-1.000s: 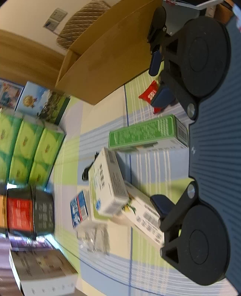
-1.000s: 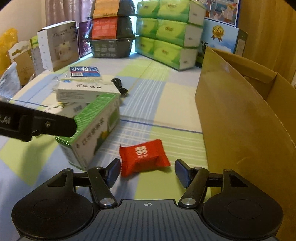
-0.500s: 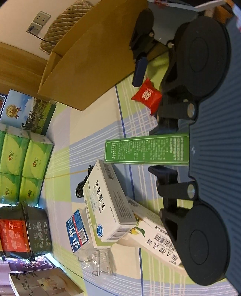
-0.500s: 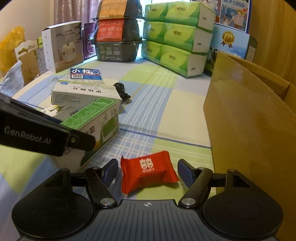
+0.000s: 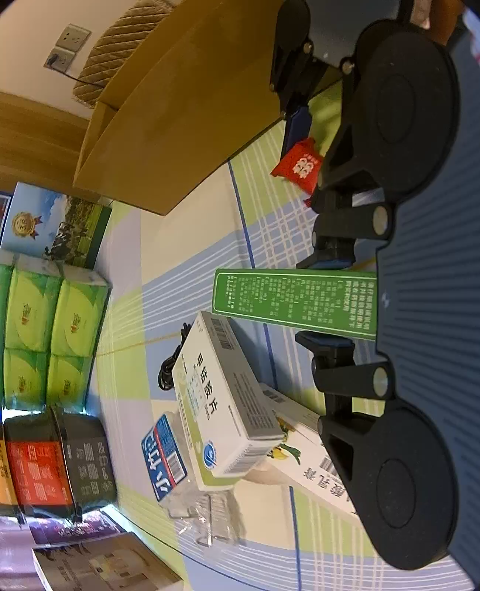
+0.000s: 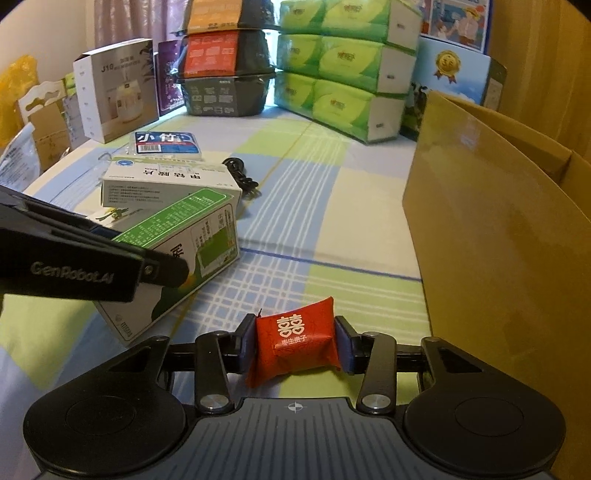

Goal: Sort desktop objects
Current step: 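Carry the green box and red candy packet with both tools over the cardboard box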

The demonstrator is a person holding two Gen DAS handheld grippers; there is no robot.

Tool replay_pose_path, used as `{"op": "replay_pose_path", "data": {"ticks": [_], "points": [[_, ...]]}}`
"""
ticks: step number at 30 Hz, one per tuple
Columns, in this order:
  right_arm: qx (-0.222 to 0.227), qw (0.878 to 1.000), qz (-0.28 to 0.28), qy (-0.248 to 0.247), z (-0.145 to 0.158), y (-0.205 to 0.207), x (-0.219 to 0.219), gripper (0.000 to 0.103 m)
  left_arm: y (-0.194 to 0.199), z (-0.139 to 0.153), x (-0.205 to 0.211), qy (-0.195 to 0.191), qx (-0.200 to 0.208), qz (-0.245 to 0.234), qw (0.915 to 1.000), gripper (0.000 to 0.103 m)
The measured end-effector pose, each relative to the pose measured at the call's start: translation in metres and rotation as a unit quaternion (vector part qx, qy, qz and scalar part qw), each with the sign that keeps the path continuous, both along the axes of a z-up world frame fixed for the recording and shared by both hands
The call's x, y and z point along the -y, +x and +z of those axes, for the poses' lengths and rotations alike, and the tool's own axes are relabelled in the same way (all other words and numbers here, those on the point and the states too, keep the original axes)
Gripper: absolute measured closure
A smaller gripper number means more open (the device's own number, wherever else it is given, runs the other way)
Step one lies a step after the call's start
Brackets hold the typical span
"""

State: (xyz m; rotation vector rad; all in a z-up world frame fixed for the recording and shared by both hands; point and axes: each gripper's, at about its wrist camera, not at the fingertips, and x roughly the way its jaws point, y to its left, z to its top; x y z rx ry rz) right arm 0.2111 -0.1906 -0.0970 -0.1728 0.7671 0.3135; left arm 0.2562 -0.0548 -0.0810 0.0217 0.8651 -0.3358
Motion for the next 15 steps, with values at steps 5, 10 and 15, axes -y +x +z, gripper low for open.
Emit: {"op": "replay_pose_path", "data": {"ticks": [5,10,15], "points": [[-0.005,1.000,-0.010,0.006,0.003,-0.006,0.002,0.062,0.003,-0.005,0.001,0.006,-0.011,-0.002,0.9999,0.076],[-0.002,1.000,-0.015,0.005,0.008,-0.010,0.005,0.063,-0.005,0.000,0.001,0.007,-0.016,-0.003,0.9998,0.078],[0.008,1.000,-0.005,-0.004,0.016,-0.028,0.004,0.063,-0.025,0.007,-0.002,0.003,-0.029,-0.007,0.9995,0.078]]}}
